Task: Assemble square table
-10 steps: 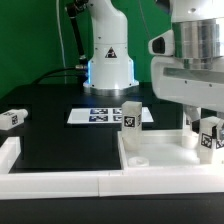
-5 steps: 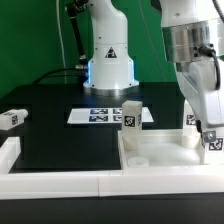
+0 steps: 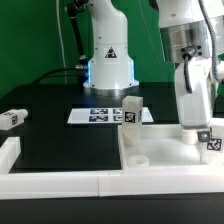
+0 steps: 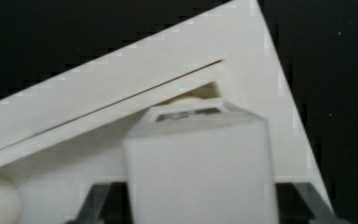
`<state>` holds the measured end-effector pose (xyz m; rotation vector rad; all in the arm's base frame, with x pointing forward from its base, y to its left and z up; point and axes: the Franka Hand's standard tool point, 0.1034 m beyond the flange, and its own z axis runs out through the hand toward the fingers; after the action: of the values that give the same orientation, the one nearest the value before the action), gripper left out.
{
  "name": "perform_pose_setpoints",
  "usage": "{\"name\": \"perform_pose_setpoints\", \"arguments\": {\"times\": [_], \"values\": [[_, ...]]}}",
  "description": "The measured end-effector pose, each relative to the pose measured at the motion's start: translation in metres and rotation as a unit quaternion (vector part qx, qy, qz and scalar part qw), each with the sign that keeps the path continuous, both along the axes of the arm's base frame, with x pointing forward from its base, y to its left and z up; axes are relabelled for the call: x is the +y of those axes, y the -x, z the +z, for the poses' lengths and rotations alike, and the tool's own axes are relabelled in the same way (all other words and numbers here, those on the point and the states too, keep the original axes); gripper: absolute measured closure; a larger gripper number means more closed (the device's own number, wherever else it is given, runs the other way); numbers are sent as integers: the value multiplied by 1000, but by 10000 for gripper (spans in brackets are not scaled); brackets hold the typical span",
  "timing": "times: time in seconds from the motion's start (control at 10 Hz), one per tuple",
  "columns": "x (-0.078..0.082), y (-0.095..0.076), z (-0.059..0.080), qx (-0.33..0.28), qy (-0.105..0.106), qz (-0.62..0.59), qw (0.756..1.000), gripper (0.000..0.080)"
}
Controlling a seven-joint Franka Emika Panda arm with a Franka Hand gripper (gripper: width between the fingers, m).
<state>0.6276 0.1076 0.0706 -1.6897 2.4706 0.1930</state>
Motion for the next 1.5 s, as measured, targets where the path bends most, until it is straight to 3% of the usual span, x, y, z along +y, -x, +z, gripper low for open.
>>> {"name": "perform_pose_setpoints", "arguments": {"times": [0.1, 0.2, 0.3, 0.5, 0.8, 1.5], "values": [[0, 0, -1, 1, 0, 0, 1000, 412], [0, 0, -1, 1, 0, 0, 1000, 235], [0, 0, -1, 1, 0, 0, 1000, 177], [0, 0, 0, -1, 0, 4, 1000, 154], [-36, 10, 46, -38, 3, 78, 996, 150], [-41, 12, 44, -39, 6, 88, 995, 150]]}}
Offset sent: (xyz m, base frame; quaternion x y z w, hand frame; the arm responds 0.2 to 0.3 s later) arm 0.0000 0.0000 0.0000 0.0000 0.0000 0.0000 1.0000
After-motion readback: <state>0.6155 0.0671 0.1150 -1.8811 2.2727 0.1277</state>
